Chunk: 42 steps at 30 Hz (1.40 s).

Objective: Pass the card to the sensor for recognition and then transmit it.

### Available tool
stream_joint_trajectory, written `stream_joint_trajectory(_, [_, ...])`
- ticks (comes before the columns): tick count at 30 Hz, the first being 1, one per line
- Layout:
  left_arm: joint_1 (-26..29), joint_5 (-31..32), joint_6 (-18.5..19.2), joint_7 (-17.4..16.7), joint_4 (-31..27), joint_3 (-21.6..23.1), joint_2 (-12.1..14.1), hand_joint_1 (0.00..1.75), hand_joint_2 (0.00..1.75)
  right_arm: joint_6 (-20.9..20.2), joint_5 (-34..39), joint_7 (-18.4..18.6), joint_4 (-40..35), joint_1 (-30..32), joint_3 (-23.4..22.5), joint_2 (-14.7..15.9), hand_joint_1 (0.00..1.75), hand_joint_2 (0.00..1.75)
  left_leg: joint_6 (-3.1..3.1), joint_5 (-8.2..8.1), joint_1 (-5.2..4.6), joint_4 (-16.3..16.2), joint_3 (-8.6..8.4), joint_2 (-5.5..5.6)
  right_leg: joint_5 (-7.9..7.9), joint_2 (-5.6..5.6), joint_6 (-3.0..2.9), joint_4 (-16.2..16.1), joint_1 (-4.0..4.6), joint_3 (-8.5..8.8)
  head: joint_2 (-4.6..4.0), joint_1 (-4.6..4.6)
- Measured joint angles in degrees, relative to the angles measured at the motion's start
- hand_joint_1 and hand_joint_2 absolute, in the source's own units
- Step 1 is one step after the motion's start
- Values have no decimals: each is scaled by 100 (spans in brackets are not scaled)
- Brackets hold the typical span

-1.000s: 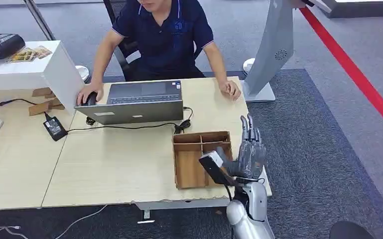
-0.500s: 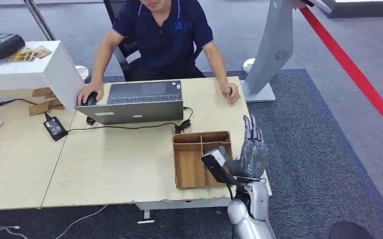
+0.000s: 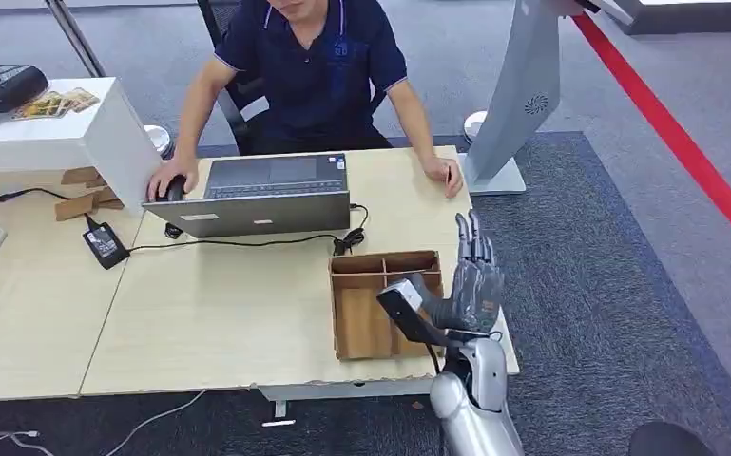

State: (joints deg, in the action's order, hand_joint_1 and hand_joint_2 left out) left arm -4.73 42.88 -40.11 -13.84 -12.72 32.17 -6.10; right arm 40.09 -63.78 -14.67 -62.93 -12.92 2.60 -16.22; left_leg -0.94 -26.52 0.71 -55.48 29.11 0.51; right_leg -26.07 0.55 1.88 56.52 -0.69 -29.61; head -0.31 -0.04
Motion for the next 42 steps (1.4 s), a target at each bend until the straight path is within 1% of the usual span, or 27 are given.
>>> stream_joint_trajectory(7, [-4,2,0,4,0,39,0,0,0,0,-61,35,136,-61,35,-13,0,175,0,0,0,0,0,1,0,0,0,0,0,1,0,0])
stream_joint_trajectory(18, [-10,-26,0,11,0,127,0,0,0,-2,-79,201,319,-107,125,-13,0,175,0,0,0,0,0,1,0,0,0,0,0,1,0,0])
stream_joint_trajectory(42, [-11,-72,7,44,0,177,0,0,0,0,-79,275,603,-191,177,-15,0,175,0,0,0,0,-1,1,0,0,0,0,0,1,0,0])
